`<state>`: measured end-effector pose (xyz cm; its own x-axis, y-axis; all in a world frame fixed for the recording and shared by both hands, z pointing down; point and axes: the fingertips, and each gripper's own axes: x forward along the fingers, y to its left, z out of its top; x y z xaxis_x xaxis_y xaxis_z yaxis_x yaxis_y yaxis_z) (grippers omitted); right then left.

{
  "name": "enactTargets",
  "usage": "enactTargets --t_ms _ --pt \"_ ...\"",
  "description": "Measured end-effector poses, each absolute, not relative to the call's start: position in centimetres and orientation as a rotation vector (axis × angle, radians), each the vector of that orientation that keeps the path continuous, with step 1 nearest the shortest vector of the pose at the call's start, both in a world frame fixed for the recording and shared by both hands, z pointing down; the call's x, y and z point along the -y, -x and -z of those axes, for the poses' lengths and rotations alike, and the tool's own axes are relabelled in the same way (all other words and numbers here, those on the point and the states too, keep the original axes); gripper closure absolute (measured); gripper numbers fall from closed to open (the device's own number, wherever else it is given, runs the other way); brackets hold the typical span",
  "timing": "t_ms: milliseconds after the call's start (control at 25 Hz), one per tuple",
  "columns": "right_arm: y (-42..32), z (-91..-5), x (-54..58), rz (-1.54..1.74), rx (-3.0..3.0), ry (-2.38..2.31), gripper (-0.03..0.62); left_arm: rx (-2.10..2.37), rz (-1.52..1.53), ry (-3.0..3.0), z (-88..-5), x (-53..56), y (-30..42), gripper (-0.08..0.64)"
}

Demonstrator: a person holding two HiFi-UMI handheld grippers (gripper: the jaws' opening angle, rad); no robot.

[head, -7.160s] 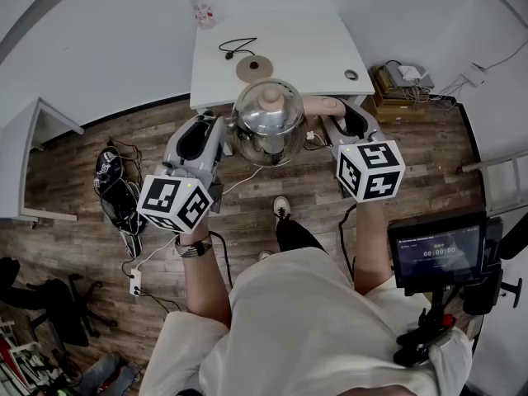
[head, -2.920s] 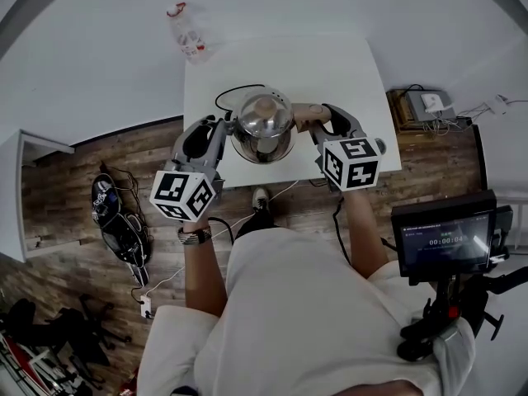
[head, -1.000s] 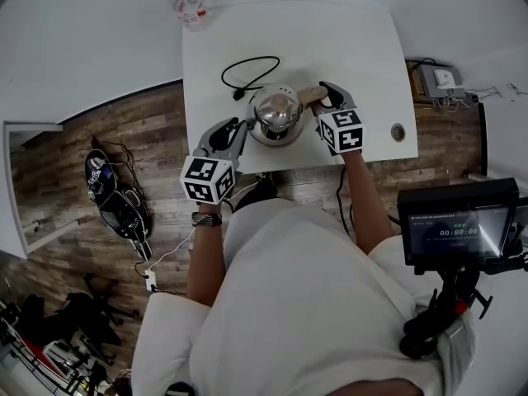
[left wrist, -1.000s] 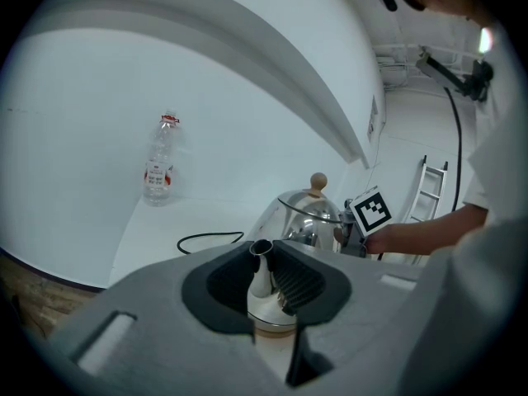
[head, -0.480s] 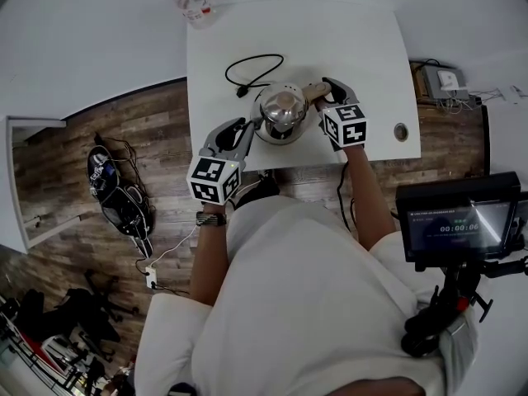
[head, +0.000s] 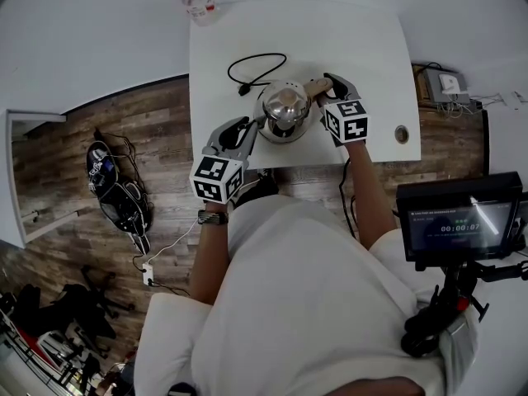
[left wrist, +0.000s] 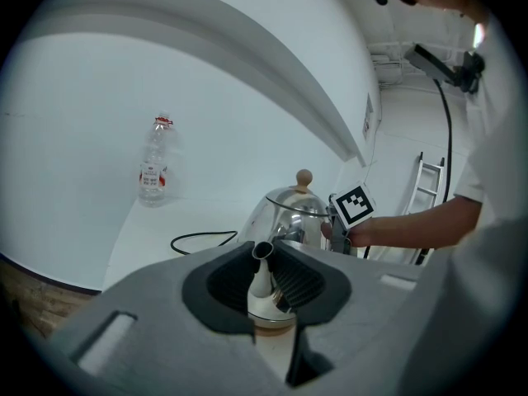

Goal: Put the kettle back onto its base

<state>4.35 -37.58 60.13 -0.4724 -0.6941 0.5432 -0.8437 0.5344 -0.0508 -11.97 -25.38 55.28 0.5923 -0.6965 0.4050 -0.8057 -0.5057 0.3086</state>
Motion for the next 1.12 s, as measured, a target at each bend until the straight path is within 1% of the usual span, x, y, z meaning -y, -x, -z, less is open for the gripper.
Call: enactTargets --t_ms 1120 --pt "-3.9 -60.9 36.3 -0.439 2.314 -1.272 0.436 1.251 -0.293 -2.323 -56.4 25.3 13.1 0.485"
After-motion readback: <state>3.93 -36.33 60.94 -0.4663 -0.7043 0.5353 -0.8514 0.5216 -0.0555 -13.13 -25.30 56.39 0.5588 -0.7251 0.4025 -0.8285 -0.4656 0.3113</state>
